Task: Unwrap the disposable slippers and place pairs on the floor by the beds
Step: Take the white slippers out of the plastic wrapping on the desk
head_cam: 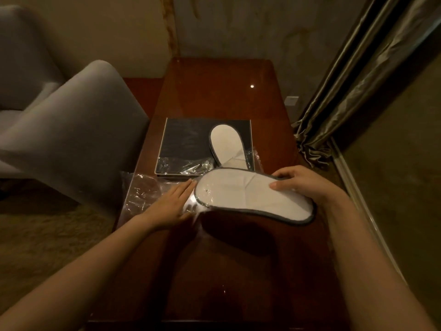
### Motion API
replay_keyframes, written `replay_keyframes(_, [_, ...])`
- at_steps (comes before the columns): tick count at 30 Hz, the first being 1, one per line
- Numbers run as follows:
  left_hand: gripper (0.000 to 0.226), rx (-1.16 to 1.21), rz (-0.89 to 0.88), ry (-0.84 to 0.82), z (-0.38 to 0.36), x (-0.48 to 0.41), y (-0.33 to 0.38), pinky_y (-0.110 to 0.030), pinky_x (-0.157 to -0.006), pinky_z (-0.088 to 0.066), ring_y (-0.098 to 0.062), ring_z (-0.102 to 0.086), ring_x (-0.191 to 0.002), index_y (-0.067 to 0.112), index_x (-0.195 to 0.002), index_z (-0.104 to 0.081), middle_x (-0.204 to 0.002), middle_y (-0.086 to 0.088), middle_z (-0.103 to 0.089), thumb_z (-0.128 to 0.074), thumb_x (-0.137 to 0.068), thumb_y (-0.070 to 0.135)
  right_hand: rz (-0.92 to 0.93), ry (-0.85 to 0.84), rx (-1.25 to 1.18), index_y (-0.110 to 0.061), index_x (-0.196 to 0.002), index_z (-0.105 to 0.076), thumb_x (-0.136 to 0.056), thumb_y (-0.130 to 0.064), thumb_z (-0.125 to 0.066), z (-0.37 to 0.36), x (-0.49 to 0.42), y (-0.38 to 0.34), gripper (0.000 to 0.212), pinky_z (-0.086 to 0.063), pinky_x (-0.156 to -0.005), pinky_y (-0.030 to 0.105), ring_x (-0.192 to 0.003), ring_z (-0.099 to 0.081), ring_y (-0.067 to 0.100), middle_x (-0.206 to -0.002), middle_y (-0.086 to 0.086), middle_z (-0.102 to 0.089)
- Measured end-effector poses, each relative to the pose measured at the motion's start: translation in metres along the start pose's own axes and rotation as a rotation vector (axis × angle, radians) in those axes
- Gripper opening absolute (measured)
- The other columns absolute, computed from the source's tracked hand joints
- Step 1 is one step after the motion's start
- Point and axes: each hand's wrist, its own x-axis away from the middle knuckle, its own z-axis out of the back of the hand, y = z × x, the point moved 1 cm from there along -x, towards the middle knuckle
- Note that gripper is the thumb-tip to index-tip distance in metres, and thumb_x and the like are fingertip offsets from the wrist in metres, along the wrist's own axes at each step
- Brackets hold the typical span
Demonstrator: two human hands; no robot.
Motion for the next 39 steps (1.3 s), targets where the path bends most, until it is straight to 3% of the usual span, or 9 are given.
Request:
replay_keyframes(6, [0.094,-0.012,0.003,-0.101,-0.023,-0.014,0.009,-0.038,-0.119,0.0,-0.025,0.004,-0.147,0.014,-0.149,0.002,-0.159,-0.01,0.003,-0.049,-0.084,0.059,-0.018,0.137,-0.224,-0.033,-0.073,-0.072,-0.076,-0.027,-0.073,0.023,-0.001,0.012,0.007,-0.052,-0.057,0.027,-0.063,-0.071,0.01,-0.071,-0.009,-0.075])
replay_keyframes(9, [0.098,0.03,0.043,-0.183,-0.037,-0.021,0.018,-0.043,-0.12,0.0,-0.024,0.007,-0.147,0.024,-0.149,-0.004,-0.159,-0.009,0.004,-0.03,-0.072,0.079,-0.017,0.226,-0.305,-0.03,-0.073,-0.07,-0.077,-0.026,-0.073,0.018,-0.009,0.012,0.006,-0.052,-0.052,0.024,-0.061,-0.071,0.009,-0.069,-0.01,-0.075])
replay_keyframes(14, [0.062,0.171,0.154,-0.145,-0.059,-0.027,0.026,-0.037,-0.119,0.001,-0.02,0.004,-0.147,0.027,-0.145,-0.028,-0.16,-0.008,-0.004,-0.029,-0.092,0.059,-0.01,0.323,-0.465,-0.022,-0.077,-0.066,-0.082,-0.02,-0.069,0.004,-0.028,0.019,0.006,-0.051,-0.043,0.017,-0.056,-0.07,0.007,-0.063,-0.01,-0.074])
replay_keyframes(19, [0.107,0.06,0.141,-0.015,-0.046,-0.029,0.045,-0.044,-0.119,0.0,-0.025,-0.013,-0.143,0.028,-0.13,-0.052,-0.153,-0.011,-0.027,0.016,-0.066,0.08,-0.04,0.431,-0.629,-0.018,-0.076,-0.067,-0.083,-0.016,-0.066,-0.003,-0.048,0.035,0.007,-0.052,-0.046,0.018,-0.056,-0.07,0.007,-0.065,-0.007,-0.073])
replay_keyframes(23, [0.055,0.002,0.203,0.169,-0.036,-0.048,0.06,-0.039,-0.104,-0.025,-0.023,-0.037,-0.122,0.018,-0.09,-0.07,-0.127,-0.008,-0.052,-0.029,-0.091,0.056,-0.062,0.469,-0.715,-0.019,-0.076,-0.064,-0.083,-0.015,-0.067,-0.001,-0.062,0.043,0.008,-0.052,-0.044,0.018,-0.055,-0.069,0.006,-0.06,-0.009,-0.073])
replay_keyframes(27, [0.026,0.406,0.379,0.336,-0.013,-0.087,0.077,-0.03,-0.085,-0.042,-0.019,-0.051,-0.101,0.011,-0.097,-0.059,-0.109,-0.007,-0.059,-0.053,-0.088,0.035,-0.083,0.467,-0.739,-0.018,-0.078,-0.065,-0.083,-0.016,-0.067,0.003,-0.078,0.05,0.006,-0.054,-0.047,0.02,-0.057,-0.07,0.008,-0.068,-0.005,-0.073])
replay_keyframes(31, [0.031,0.894,0.677,0.326,0.008,-0.137,0.086,-0.043,-0.087,-0.052,-0.033,-0.06,-0.101,0.009,-0.1,-0.054,-0.105,-0.013,-0.061,-0.063,-0.082,0.032,-0.075,0.456,-0.737,-0.018,-0.082,-0.065,-0.084,-0.017,-0.065,0.005,-0.094,0.056,0.003,-0.054,-0.049,0.02,-0.062,-0.07,0.008,-0.08,-0.001,-0.072])
replay_keyframes(34, [0.071,0.914,0.844,0.291,0.008,-0.157,0.089,-0.044,-0.101,-0.043,-0.036,-0.045,-0.125,0.0,-0.131,-0.035,-0.139,-0.018,-0.042,-0.068,-0.079,0.035,-0.094,0.43,-0.71,-0.021,-0.083,-0.063,-0.085,-0.019,-0.064,0.007,-0.104,0.061,0.003,-0.055,-0.058,0.027,-0.075,-0.069,0.016,-0.088,0.002,-0.07])
replay_keyframes(39, [0.078,0.957,0.959,0.242,0.003,-0.167,0.093,-0.045,-0.099,-0.046,-0.041,-0.047,-0.122,0.001,-0.136,-0.024,-0.145,-0.019,-0.03,-0.071,-0.078,0.023,-0.117,0.403,-0.688,-0.022,-0.086,-0.061,-0.085,-0.021,-0.064,0.01,-0.114,0.069,0.003,-0.054,-0.059,0.028,-0.081,-0.067,0.02,-0.093,0.003,-0.069])
